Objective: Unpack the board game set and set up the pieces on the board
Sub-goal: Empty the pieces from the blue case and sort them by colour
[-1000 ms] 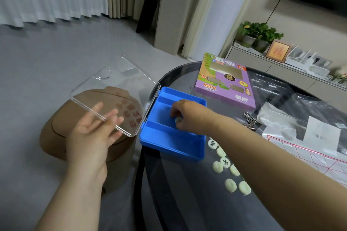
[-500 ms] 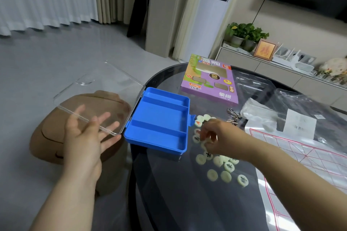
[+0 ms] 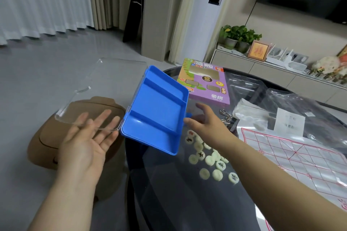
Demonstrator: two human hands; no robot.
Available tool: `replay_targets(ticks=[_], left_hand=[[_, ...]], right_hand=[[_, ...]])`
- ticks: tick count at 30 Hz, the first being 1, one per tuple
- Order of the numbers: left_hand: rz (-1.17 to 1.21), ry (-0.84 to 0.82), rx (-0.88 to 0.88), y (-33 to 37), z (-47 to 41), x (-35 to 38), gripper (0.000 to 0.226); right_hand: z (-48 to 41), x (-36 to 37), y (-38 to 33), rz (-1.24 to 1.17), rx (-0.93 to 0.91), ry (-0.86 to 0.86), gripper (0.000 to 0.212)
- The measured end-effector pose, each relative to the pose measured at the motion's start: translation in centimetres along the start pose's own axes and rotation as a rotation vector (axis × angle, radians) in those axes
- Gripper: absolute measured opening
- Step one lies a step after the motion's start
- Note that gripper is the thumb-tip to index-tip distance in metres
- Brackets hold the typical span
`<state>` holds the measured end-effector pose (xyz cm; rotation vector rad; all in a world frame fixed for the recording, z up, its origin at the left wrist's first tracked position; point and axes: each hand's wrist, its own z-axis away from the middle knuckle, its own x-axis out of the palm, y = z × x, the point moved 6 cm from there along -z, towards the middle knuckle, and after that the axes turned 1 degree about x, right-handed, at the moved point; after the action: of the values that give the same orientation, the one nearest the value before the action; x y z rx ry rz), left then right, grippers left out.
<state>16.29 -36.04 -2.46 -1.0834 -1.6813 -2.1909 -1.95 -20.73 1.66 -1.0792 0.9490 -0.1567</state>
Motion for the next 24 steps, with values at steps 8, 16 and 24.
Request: replay_targets(ticks=[8,16,24], left_hand=[[0.061,-0.051,0.019,0.2,1.5,3.4,0.024],[0.023,-0.092,0.003,0.1,2.1,8.9,0.023],[-0.254,-0.116,0.009,-2.5,1.7,15.8,0.037]], right_hand=[[0.6,-2.8,1.3,-0.693,0.147,0.024,0.051],[0.6,-6.3,2.5,-0.790,0.131,0.056,0.020],[0.7,-12.6,5.5,-0.737,0.232,0.291,0.024]])
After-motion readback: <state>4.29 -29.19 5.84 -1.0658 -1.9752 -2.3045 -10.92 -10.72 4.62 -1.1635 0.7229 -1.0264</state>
